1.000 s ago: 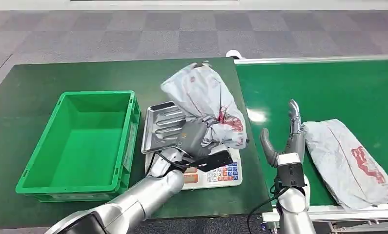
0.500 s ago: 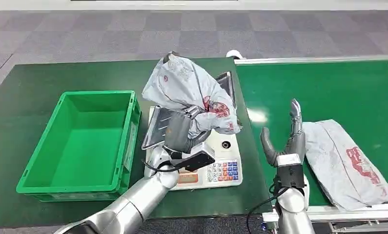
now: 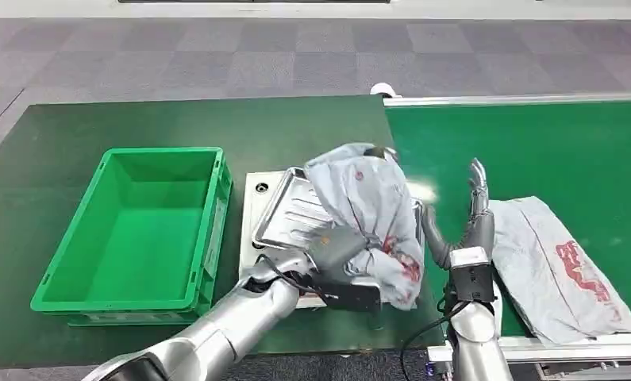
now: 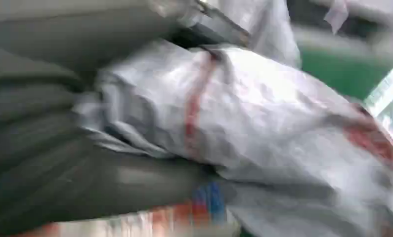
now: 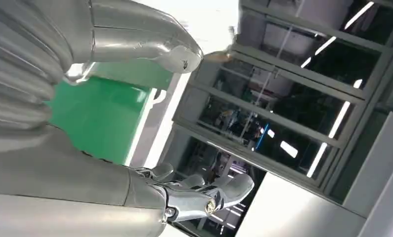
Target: Moved the parcel from conveyor to table for the left to box.
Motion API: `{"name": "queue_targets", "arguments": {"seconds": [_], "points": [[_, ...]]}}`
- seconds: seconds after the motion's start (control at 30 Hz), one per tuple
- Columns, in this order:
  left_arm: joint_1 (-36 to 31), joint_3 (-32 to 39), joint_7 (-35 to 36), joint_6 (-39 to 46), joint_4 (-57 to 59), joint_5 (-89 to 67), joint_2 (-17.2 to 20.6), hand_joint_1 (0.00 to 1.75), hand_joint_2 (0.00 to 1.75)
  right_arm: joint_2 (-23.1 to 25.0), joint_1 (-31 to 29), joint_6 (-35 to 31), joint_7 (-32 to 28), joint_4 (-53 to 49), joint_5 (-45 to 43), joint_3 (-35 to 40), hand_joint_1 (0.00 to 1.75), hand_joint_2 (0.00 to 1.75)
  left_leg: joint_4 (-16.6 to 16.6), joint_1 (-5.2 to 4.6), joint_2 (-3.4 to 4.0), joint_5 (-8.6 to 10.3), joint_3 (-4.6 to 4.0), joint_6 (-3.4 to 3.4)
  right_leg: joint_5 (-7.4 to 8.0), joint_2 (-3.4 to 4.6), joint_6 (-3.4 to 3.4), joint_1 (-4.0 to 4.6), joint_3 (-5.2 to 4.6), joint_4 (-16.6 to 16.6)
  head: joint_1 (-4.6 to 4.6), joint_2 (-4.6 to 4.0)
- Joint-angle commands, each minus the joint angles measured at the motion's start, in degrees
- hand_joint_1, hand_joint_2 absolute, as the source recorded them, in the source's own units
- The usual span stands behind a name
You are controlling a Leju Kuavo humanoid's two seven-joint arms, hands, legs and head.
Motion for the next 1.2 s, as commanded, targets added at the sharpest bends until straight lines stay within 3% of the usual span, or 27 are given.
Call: {"name": "queue_targets", "arguments": {"seconds": [0.03, 0.2, 0.37, 0.6, 0.8, 0.87, 0.93, 1.13, 1.2], "points": [[-1.6, -18.5, 7.3, -7.7, 7.9, -3.2, 1.0, 1.75, 1.75, -0.2, 1.0, 0.4, -0.3, 1.2, 0.5, -4.1, 0.0, 1.75, -0.1, 0.01, 0.03, -0.02, 0.16, 0.0, 0.0, 0.0, -0.04, 0.02, 0.17, -0.1, 0.04, 0.0], [-1.3, -23.4, 11.8, -11.4, 9.1, -4.1, 1.0, 1.75, 1.75, 0.7, 3.5, 1.2, 0.1, -2.3, 1.8, -6.5, 0.0, 1.75, -0.1, -0.01, 0.05, -0.05, 0.2, 0.03, -0.04, 0.0, -0.01, 0.01, 0.18, -0.2, 0.0, 0.0], [-1.3, -21.8, 12.5, -8.0, 8.9, -3.2, 1.0, 1.75, 1.75, 1.1, 4.2, 1.8, 0.7, -3.8, 2.5, -7.0, 0.0, 1.75, -0.1, 0.01, 0.22, -0.09, 0.2, 0.0, -0.01, 0.17, -0.01, 0.03, 0.15, -0.1, 0.0, 0.0], [-1.5, -8.4, 5.8, -2.7, 6.3, 5.2, 2.1, 1.75, 1.75, 1.5, 4.9, 2.6, 1.1, -4.7, 3.0, -6.1, 0.0, 1.75, -0.1, 0.03, 0.42, -0.1, 0.24, -0.04, 0.07, 0.29, -0.06, 0.05, 0.11, -0.1, 0.0, 0.0], [-0.1, 6.8, 4.7, 28.4, -0.9, 9.4, 2.8, 1.75, 1.75, 2.4, 5.9, 2.6, 1.5, -6.6, 3.2, -6.0, 0.0, 1.75, 0.0, 0.01, 0.39, -0.02, 0.1, -0.06, 0.07, 0.34, -0.08, 0.03, -0.05, 0.0, -0.02, 0.0], [2.1, 15.0, -3.1, 36.9, -4.5, 14.7, 2.3, 1.75, 1.75, 2.1, 4.8, 2.2, 1.6, -4.9, 3.1, -4.9, 0.0, 1.75, -0.1, 0.04, 0.45, -0.02, 0.08, -0.07, 0.1, 0.39, -0.09, 0.06, -0.07, -0.1, 0.0, 0.0], [3.3, 18.9, -7.7, 38.3, -6.6, 16.6, 2.2, 1.75, 1.75, 2.0, 3.9, 1.6, 1.4, -3.7, 2.9, -4.2, 0.0, 1.75, -0.2, 0.04, 0.61, -0.02, 0.24, -0.11, 0.13, 0.53, -0.16, 0.07, 0.02, -0.2, -0.02, 0.0], [3.5, 19.2, -8.3, 38.3, -6.4, 16.5, 2.2, 1.75, 1.75, 2.0, 3.5, 1.4, 1.3, -3.1, 2.8, -4.0, 0.0, 1.75, 0.0, 0.05, 0.37, -0.07, 0.12, -0.05, 0.03, 0.35, -0.07, 0.07, 0.03, -0.1, 0.0, 0.0], [5.2, 25.0, -12.2, 38.3, -8.8, 14.0, 1.0, 1.75, 1.75, 1.7, 3.0, 1.2, 1.2, -2.2, 2.6, -3.4, 0.0, 1.75, -0.1, 0.03, 0.4, -0.07, 0.05, -0.05, 0.04, 0.37, -0.06, 0.05, -0.05, -0.1, -0.02, 0.0]]}}
